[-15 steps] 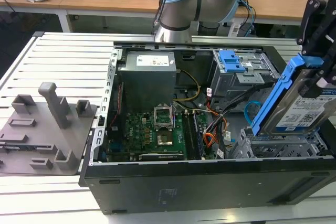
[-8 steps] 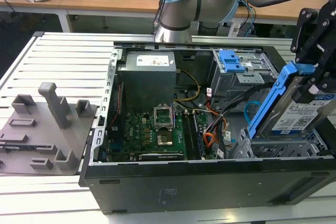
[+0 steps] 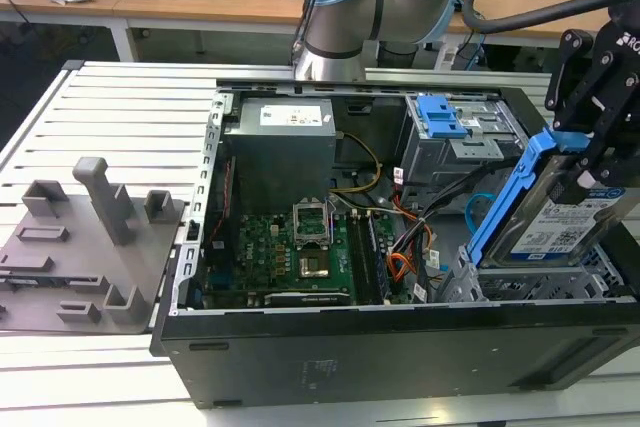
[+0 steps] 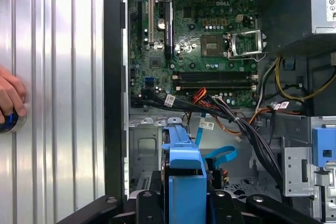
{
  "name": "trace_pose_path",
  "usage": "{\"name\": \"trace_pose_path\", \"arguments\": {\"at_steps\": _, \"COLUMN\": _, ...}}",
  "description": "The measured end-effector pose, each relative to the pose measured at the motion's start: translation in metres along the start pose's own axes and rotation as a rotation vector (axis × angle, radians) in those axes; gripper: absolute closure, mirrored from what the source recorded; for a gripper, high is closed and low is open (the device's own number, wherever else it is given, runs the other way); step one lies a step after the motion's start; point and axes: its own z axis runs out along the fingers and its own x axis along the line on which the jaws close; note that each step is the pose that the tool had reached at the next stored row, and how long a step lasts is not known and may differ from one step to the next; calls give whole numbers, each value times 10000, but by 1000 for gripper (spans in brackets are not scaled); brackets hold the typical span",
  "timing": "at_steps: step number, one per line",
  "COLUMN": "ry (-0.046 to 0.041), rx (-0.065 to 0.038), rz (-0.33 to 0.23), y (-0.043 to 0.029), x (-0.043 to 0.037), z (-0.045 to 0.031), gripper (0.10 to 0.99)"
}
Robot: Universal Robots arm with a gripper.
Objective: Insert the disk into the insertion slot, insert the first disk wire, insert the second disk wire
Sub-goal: 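Insert the disk into the insertion slot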
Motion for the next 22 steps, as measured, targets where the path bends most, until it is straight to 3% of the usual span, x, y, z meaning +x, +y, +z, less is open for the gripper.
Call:
{"name": "trace_pose_path", "arguments": {"at_steps": 17, "ry": -1, "rx": 0, "rz": 0, "y": -5, "x": 0, "z": 120, "gripper": 722}}
{"name": "trace_pose_path", "arguments": {"at_steps": 22, "ry": -1, "rx": 0, "rz": 0, "y": -8, "x": -1, "z": 198, "gripper": 722}}
